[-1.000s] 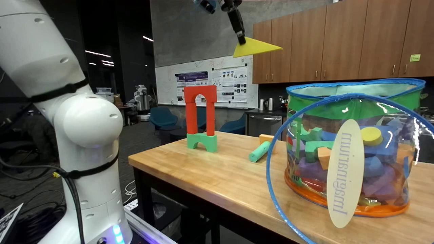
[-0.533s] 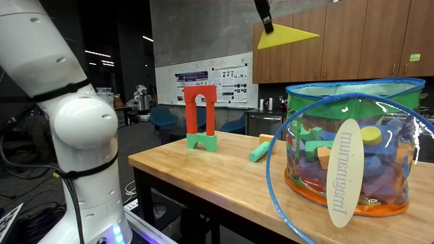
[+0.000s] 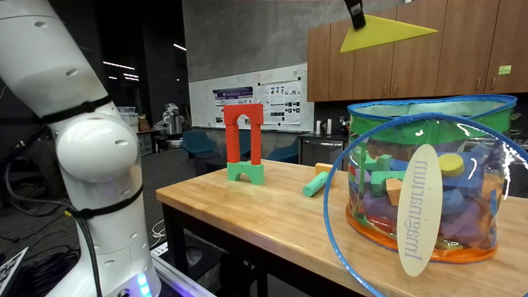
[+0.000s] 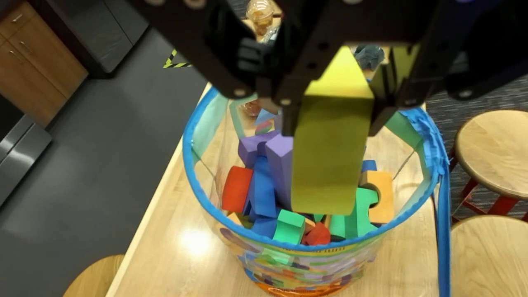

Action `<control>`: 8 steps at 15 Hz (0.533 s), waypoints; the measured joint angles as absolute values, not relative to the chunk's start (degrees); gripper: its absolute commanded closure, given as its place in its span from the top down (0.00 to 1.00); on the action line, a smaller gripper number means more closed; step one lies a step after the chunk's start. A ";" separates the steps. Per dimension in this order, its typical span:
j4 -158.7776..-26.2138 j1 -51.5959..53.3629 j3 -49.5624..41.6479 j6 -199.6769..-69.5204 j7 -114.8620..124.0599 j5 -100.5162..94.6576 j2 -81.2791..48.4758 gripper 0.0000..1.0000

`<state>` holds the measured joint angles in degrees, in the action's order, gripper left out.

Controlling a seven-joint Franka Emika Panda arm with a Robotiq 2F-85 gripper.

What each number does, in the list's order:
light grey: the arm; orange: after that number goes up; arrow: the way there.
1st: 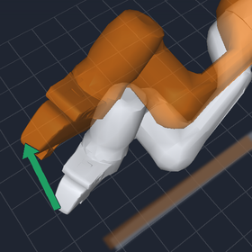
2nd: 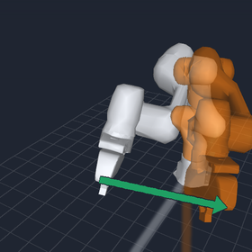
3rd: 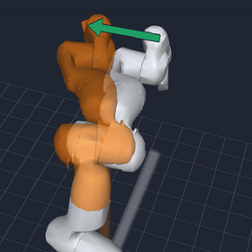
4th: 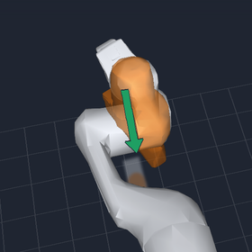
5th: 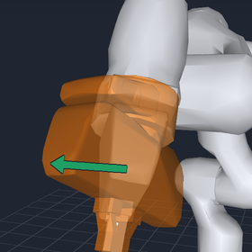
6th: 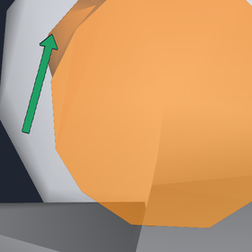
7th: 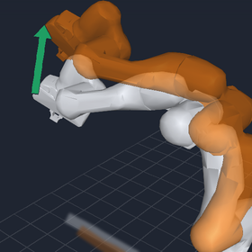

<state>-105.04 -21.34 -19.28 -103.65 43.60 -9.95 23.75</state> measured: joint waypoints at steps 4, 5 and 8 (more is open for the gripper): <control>-104.38 -22.37 -20.37 -104.09 42.50 -8.50 22.60 0.77; -104.31 -22.41 -20.45 -104.29 42.30 -8.24 22.41 0.83; -104.24 -22.41 -20.27 -104.81 42.19 -8.00 22.08 0.99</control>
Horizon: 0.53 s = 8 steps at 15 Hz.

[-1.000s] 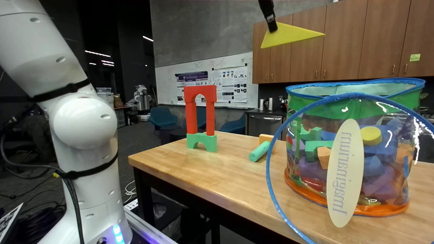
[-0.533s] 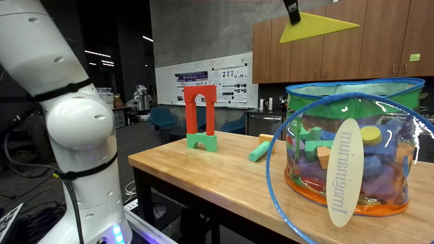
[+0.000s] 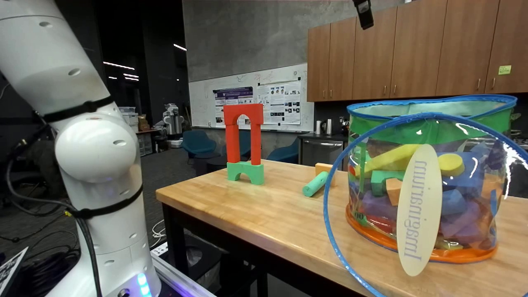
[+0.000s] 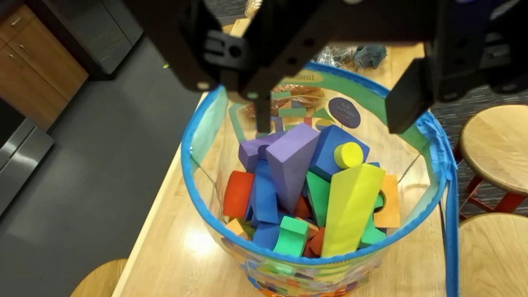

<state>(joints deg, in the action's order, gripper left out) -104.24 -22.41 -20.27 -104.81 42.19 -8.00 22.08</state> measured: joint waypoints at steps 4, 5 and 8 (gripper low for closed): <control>-104.32 -22.26 -17.85 -104.88 42.19 -8.00 22.28 1.00; -104.44 -22.08 -16.63 -104.87 42.29 -8.00 22.45 1.00; -105.57 -21.07 -12.22 -104.78 44.01 -7.69 23.74 1.00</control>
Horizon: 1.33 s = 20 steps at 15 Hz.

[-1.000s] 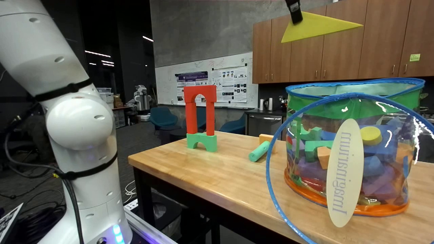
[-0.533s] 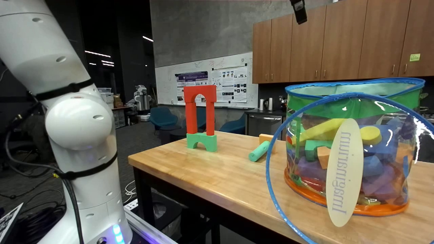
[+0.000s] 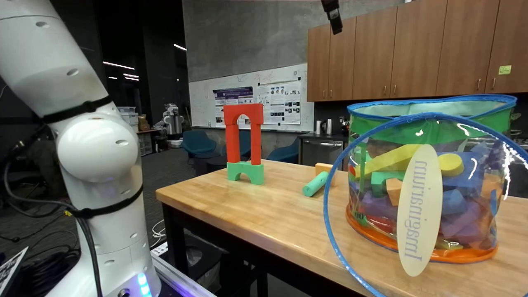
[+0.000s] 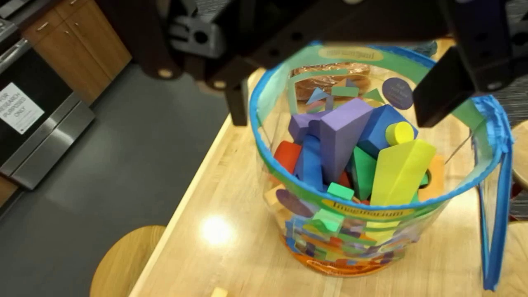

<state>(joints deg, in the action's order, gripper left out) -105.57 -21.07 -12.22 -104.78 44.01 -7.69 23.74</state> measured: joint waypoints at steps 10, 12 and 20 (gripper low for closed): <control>-117.30 -16.76 -0.04 -104.68 58.06 -6.92 34.60 1.00; -120.58 -15.52 2.46 -104.68 61.73 -5.47 37.65 1.00; -128.86 -10.55 8.02 -106.82 71.48 3.09 43.12 1.00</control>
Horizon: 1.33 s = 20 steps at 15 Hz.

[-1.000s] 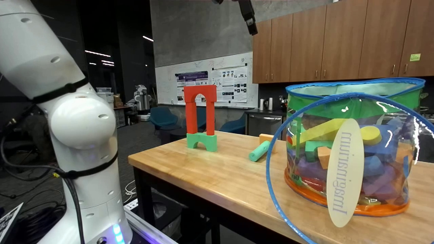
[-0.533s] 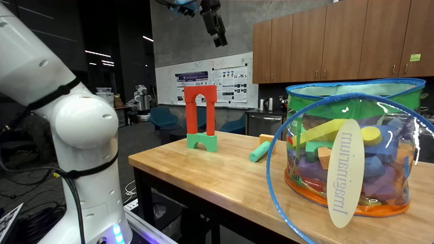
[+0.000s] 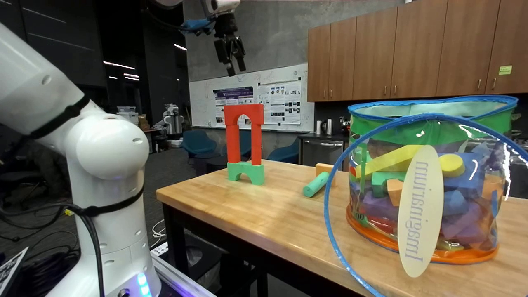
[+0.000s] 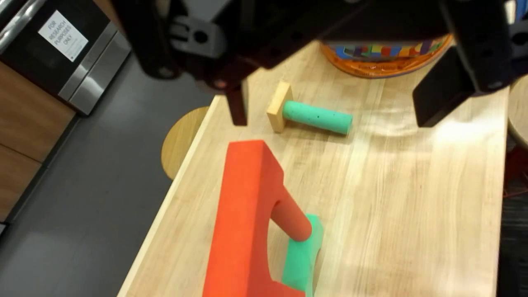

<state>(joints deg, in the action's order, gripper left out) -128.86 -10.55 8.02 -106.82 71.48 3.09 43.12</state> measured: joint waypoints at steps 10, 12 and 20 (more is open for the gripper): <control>-132.34 -6.31 12.66 -114.60 74.78 6.00 35.62 1.00; -131.60 -5.89 12.89 -115.67 74.93 5.99 33.51 1.00; -127.81 -4.87 13.00 -116.66 75.47 5.56 25.90 0.61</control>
